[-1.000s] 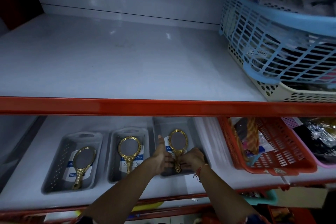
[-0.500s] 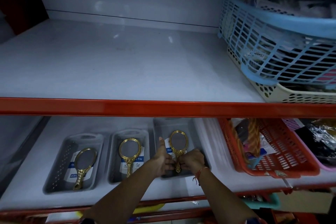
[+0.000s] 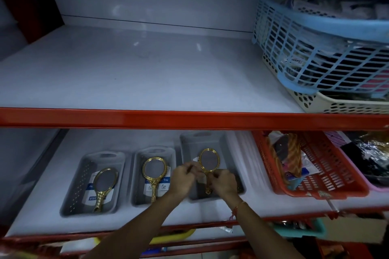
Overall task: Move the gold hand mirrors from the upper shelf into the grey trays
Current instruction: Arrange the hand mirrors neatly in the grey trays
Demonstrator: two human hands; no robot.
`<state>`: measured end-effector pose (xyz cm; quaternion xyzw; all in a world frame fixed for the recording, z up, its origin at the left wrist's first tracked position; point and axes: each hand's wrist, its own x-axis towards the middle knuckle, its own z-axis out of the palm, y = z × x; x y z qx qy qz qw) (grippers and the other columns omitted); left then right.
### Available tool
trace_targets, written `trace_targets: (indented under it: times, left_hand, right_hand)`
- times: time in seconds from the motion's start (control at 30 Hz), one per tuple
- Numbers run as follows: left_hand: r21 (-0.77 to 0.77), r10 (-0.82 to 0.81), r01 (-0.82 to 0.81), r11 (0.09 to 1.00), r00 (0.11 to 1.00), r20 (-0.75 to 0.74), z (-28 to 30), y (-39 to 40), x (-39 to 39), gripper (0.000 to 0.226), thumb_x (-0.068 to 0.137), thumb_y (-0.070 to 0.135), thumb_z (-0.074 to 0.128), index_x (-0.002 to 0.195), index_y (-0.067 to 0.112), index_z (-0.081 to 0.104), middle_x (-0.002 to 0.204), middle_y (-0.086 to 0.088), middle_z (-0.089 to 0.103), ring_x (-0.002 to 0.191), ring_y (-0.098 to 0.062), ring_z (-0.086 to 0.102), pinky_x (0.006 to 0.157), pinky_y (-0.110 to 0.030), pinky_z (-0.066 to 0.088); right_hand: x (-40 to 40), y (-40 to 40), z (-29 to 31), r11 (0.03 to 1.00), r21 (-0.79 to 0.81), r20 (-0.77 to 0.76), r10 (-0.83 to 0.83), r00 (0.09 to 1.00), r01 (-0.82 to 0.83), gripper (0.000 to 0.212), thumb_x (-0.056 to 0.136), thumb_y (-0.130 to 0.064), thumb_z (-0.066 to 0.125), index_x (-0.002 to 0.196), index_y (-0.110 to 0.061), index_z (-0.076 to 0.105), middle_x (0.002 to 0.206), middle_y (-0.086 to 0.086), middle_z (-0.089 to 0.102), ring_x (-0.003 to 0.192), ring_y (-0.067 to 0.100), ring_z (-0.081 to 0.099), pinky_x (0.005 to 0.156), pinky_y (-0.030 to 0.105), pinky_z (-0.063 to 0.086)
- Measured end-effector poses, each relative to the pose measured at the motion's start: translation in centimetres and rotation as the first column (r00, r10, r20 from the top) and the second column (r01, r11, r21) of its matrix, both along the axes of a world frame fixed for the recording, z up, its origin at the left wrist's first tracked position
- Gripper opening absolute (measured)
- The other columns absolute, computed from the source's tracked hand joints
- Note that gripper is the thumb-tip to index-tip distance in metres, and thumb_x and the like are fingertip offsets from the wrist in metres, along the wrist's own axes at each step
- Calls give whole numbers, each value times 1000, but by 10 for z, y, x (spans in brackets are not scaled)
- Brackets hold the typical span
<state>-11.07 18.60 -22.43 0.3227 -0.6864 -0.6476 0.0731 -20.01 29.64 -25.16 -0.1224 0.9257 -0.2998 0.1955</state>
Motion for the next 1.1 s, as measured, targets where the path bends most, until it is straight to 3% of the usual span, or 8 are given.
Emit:
trace_targets:
  times: [0.07, 0.17, 0.23, 0.37, 0.47, 0.57, 0.83, 1.1]
  left_hand:
    - [-423, -90, 80, 902, 996, -5, 0, -8, 20, 19, 95, 12, 53, 106, 15, 67, 99, -2, 72, 87, -15, 67, 71, -13, 51]
    - [-668, -178, 210, 714, 977, 117, -4, -22, 48, 29, 93, 15, 53, 121, 13, 60, 113, -4, 65, 102, -19, 62, 86, -29, 52]
    - [-693, -226, 330, 641, 944, 241, -7, -25, 65, 30, 95, 20, 51, 122, 10, 56, 117, -6, 60, 108, -21, 59, 91, -30, 48]
    - [-633, -307, 594, 497, 802, 513, -8, -23, 94, 34, 100, 31, 41, 123, 11, 56, 118, -10, 63, 111, -25, 60, 92, -33, 49]
    - [-619, -243, 666, 416, 738, 630, -5, -16, 103, 34, 100, 12, 42, 133, 10, 51, 127, -12, 60, 118, -24, 57, 97, -31, 46]
    - [-652, -179, 658, 376, 742, 646, -7, -8, 112, 42, 93, -7, 43, 132, 8, 52, 128, -14, 59, 119, -24, 56, 99, -28, 45]
    - [-661, -154, 650, 375, 747, 647, -14, 13, 134, 32, 94, 1, 49, 125, 5, 55, 125, -13, 61, 116, -22, 58, 100, -28, 48]
    - [-702, -223, 642, 308, 766, 602, -14, 19, 140, 59, 92, -6, 45, 144, 22, 40, 127, -13, 61, 116, -24, 60, 100, -33, 50]
  right_hand:
    - [12, 6, 6, 986, -4, -66, 169, 983, -169, 26, 92, -27, 56, 93, -8, 74, 91, 12, 76, 76, 19, 65, 64, 24, 49]
    - [30, 16, 10, 924, 48, -72, 382, 921, -380, 31, 97, -26, 49, 98, -5, 71, 89, 12, 72, 80, 22, 64, 67, 24, 43]
    - [39, 19, 10, 883, 93, -57, 466, 883, -460, 36, 99, -30, 43, 98, -5, 69, 90, 15, 70, 80, 24, 63, 69, 27, 42]
    - [57, 22, 9, 775, 285, -88, 607, 790, -564, 36, 98, -37, 37, 110, -18, 65, 104, 10, 72, 98, 29, 65, 92, 36, 47]
    - [67, 23, 8, 748, 328, -106, 637, 764, -578, 33, 97, -28, 40, 122, -27, 61, 111, 7, 72, 104, 26, 65, 98, 37, 46]
    - [80, 28, 5, 771, 321, -149, 614, 775, -550, 37, 96, -17, 42, 125, -30, 61, 111, 7, 72, 104, 26, 65, 98, 35, 46]
    - [111, 49, -1, 779, 319, -236, 617, 751, -540, 34, 99, -21, 41, 125, -29, 61, 109, 5, 72, 103, 22, 64, 93, 32, 39]
    - [116, 54, 2, 769, 331, -244, 629, 738, -547, 36, 98, -18, 43, 126, -32, 61, 109, 5, 73, 102, 21, 66, 98, 32, 44]
